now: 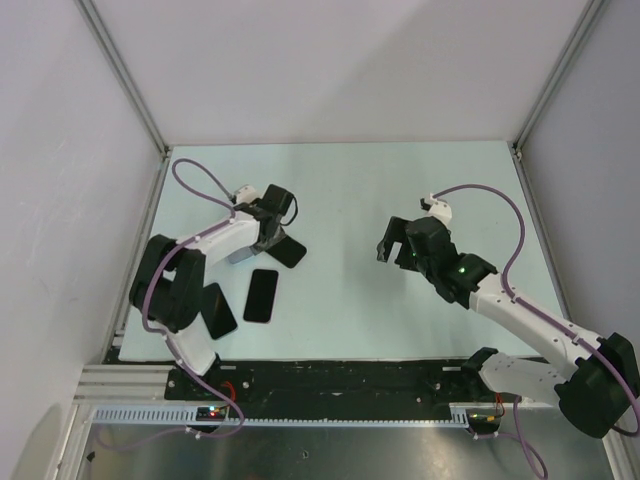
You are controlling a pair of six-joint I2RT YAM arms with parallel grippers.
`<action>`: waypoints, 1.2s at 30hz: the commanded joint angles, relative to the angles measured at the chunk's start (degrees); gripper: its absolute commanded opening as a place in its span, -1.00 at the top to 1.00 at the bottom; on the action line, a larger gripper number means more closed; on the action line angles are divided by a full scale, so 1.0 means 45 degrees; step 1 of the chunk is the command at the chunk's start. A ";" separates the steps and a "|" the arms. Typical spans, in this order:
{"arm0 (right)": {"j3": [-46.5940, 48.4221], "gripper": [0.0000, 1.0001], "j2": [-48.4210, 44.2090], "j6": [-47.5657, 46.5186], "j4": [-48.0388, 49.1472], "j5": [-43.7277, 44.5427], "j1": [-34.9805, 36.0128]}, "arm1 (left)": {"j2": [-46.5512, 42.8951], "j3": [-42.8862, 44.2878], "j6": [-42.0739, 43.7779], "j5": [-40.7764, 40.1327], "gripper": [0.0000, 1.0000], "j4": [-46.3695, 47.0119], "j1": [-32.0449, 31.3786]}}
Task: Put the phone into the phone case
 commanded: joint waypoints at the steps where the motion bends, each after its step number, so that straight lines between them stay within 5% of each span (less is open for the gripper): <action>1: 0.0199 -0.99 -0.0307 0.0040 -0.0209 0.0159 -0.0011 | 0.0631 0.0664 -0.0538 0.0054 -0.02 0.0077 0.0333; 16: 0.0028 -0.99 -0.0310 -0.0046 -0.0240 0.0016 -0.0146 | 0.1598 0.0473 -0.1325 0.0655 0.25 0.0121 0.0430; 25: -0.0061 -1.00 -0.0399 -0.0002 -0.0265 -0.0036 -0.0273 | 0.1429 0.0129 -0.1729 0.1283 0.95 0.0112 0.0277; 36: -0.0123 -0.99 -0.0463 0.0095 -0.0383 0.0098 -0.0503 | 0.0026 -0.0072 -0.3248 0.2270 1.00 0.0037 -0.1763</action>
